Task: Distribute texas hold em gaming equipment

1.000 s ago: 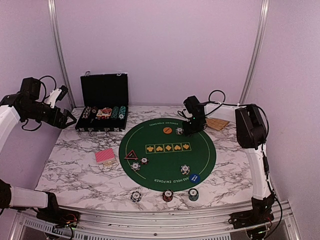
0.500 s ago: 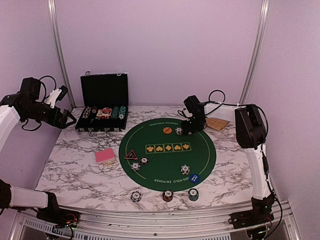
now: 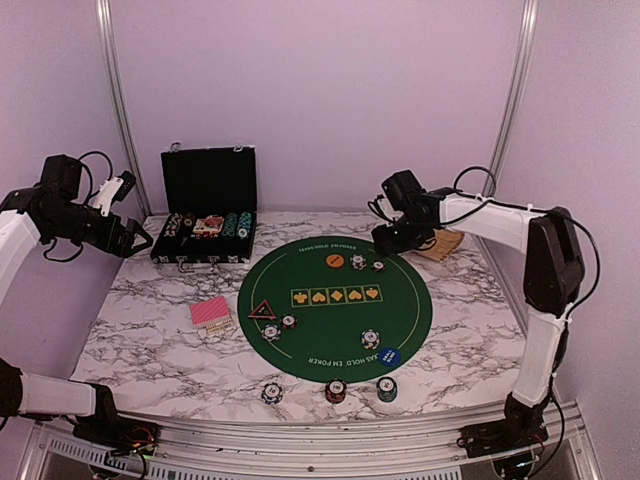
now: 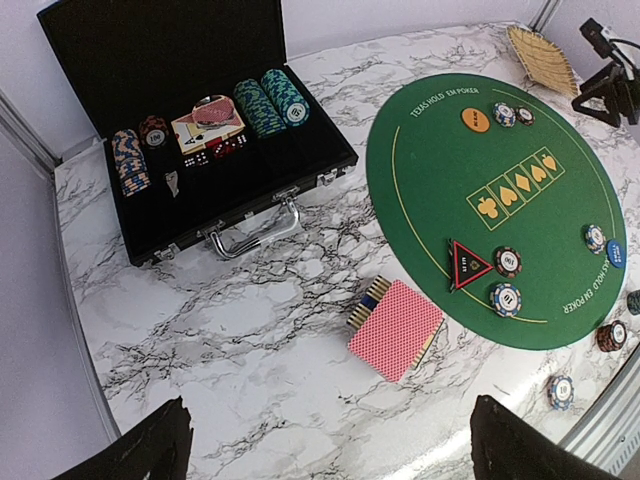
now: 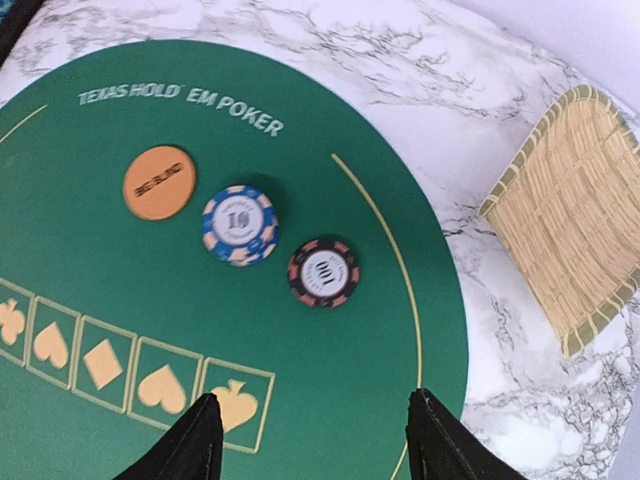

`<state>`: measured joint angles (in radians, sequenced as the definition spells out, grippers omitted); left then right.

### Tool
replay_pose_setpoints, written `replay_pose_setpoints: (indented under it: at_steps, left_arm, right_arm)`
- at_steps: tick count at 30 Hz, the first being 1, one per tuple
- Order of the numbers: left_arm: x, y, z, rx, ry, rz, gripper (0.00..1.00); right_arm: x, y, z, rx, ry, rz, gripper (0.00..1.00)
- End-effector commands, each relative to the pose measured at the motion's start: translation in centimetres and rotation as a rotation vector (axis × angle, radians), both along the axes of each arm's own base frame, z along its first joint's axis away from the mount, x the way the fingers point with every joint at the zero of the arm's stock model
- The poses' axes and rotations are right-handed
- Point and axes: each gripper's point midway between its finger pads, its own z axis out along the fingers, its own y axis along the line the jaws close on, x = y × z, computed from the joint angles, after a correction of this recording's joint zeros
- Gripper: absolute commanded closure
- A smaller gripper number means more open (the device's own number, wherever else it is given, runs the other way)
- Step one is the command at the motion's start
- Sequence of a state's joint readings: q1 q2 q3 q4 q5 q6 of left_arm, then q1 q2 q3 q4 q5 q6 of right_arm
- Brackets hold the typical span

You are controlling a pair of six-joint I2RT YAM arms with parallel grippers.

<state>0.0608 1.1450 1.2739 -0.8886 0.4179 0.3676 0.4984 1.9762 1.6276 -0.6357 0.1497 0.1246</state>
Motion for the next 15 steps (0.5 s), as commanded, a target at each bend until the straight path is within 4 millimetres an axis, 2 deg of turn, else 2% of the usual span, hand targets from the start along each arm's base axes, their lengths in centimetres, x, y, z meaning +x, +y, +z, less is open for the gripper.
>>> replay_pose_setpoints:
  at_steps: [1, 3, 7, 9, 11, 15]
  left_arm:
    - [-0.2, -0.1, -0.3, -0.003, 0.020, -0.009, 0.01]
    - [-0.2, -0.1, -0.3, -0.002, 0.020, -0.011, 0.01]
    - [-0.2, -0.1, -0.3, -0.004, 0.020, -0.016, 0.01]
    - [-0.2, -0.2, -0.3, -0.005, 0.021, -0.017, 0.01]
    - [-0.2, -0.1, -0.5, -0.005, 0.024, -0.015, 0.01]
    - [-0.3, -0.2, -0.7, -0.008, 0.031, -0.015, 0.01]
  right_arm:
    - [-6.2, 3.9, 1.3, 0.024, -0.005, 0.090, 0.38]
    - [-10.1, 5.7, 0.8, 0.028, 0.024, 0.156, 0.35]
    - [-17.9, 9.6, -0.3, 0.022, 0.100, 0.295, 0.20]
    - [-21.5, 11.3, -1.1, 0.010, 0.143, 0.365, 0.15]
    - [-24.5, 12.4, -1.9, -0.004, 0.185, 0.419, 0.13]
    - [-28.5, 13.7, -3.1, -0.014, 0.244, 0.496, 0.12]
